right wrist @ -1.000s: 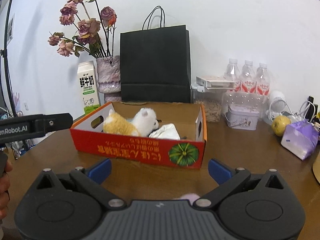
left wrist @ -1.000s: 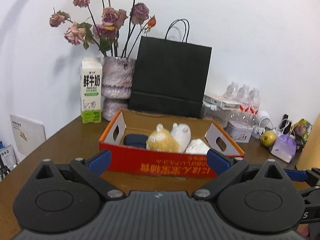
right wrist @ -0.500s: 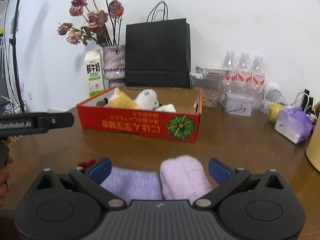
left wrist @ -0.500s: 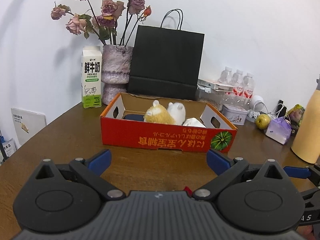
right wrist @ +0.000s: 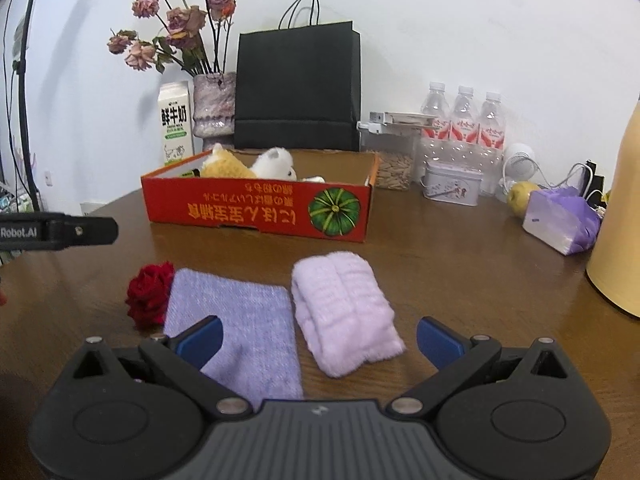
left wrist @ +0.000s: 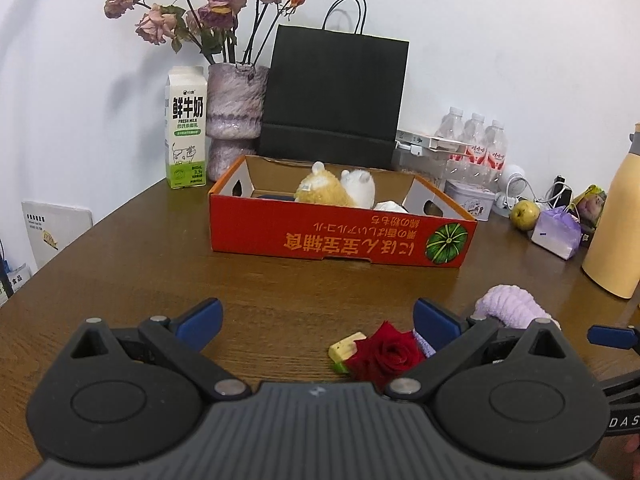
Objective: Organize objects
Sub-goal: 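Raise both open grippers away from the box toward the rose and towel, then grasp the lilac towel with the right gripper while the left grasps the red rose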
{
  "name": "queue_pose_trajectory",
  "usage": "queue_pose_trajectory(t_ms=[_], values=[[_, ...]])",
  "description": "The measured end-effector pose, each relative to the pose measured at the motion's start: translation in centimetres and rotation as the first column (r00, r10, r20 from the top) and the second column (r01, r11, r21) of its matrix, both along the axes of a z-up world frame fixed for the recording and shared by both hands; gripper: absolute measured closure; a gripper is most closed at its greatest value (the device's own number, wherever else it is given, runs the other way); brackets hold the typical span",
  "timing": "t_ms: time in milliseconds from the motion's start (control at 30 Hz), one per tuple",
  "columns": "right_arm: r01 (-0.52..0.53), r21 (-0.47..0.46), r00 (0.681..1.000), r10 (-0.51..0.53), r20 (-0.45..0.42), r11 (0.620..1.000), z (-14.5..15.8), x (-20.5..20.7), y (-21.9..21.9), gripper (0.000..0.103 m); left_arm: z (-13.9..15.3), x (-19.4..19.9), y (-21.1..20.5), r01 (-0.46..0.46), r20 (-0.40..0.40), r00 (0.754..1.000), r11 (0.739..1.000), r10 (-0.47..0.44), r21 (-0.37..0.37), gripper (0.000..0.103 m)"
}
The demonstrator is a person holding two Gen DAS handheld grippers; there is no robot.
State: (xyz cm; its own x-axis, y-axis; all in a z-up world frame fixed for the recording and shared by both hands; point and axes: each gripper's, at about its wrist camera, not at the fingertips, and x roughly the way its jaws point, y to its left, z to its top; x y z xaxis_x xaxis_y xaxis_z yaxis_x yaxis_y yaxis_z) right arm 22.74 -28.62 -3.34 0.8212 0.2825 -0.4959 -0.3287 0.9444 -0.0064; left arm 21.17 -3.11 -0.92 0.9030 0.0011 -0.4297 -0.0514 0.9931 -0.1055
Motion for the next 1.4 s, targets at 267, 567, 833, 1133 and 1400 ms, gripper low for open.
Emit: queue_pose_trajectory(t_ms=[267,567,833,1133,1400], values=[[0.024,-0.014,0.999,-0.024,-0.03,1.0,-0.7,0.2,-1.1,0.0,-0.9,0.0,-0.2,0.014,-0.025,1.0,1.0,-0.014,0.01,0.0],[0.015,-0.014,0.992,-0.017,-0.125,1.0,-1.5,2.5,-0.7,0.0,-1.1,0.1,0.2,0.01,-0.034,0.999,1.0,-0.011,-0.011,0.0],[0.025,-0.027,0.983,-0.03,-0.18,0.999,-2.1,4.3,-0.3,0.0,-1.3,0.5,0.7,-0.007,-0.056,0.998,1.0,0.006,-0.029,0.0],[0.023,-0.001,0.984,-0.023,-0.179,1.0,-2.1,5.9,-0.3,0.0,-1.4,0.4,0.6,-0.009,-0.058,0.998,1.0,0.008,-0.029,0.0],[0.016,-0.01,0.995,-0.017,-0.098,1.0,-1.4,5.9,0.7,0.008,-1.5,0.5,0.4,-0.006,-0.062,0.998,1.0,0.004,-0.026,0.0]])
